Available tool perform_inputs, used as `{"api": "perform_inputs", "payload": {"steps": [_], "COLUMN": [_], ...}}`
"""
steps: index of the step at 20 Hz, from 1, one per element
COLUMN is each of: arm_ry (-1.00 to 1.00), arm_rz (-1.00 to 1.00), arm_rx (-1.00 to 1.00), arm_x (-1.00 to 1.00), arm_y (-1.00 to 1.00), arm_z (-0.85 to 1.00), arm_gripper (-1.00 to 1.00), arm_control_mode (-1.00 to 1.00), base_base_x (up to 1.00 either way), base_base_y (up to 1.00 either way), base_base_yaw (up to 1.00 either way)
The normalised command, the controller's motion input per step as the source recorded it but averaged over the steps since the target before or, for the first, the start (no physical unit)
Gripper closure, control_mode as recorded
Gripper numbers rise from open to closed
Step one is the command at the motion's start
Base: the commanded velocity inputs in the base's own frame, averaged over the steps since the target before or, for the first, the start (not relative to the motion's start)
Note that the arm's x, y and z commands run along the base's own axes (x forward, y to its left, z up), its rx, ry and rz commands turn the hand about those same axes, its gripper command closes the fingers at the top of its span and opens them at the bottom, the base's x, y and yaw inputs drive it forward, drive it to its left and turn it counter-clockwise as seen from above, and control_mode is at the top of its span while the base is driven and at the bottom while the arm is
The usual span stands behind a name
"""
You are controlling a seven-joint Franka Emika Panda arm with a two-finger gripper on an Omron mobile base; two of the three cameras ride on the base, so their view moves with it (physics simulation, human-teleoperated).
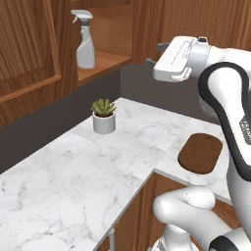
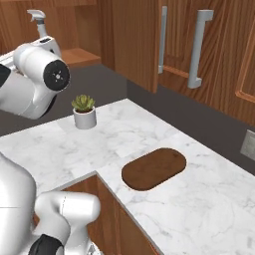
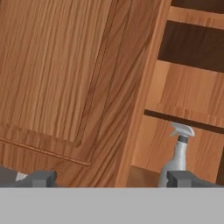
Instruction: Grab the spray bottle from the cabinet, then place it next to the cutting board for sanitizing. Then grab the dish brush from the countertop next to the sink and place it next to the cutting board.
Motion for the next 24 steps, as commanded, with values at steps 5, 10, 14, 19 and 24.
{"api": "perform_inputs", "payload": {"steps": [5,10,14,19,24], "arm_ry": [0.03,0.0,0.0,0.0,0.0], "arm_rz": [0.02,0.0,0.0,0.0,0.0], "arm_rx": [0.05,0.0,0.0,0.0,0.0], "arm_x": [0.46,0.36,0.32,0.28,0.29], "arm_y": [0.07,0.24,0.36,0.18,0.0], "arm_z": [0.0,0.0,0.0,0.0,0.0], "arm_gripper": [-1.0,-1.0,-1.0,-1.0,-1.0], "arm_control_mode": [-1.0,-1.0,-1.0,-1.0,-1.0], "base_base_x": [0.0,0.0,0.0,0.0,0.0], "base_base_y": [0.0,0.0,0.0,0.0,0.0], "base_base_yaw": [0.0,0.0,0.0,0.0,0.0]}}
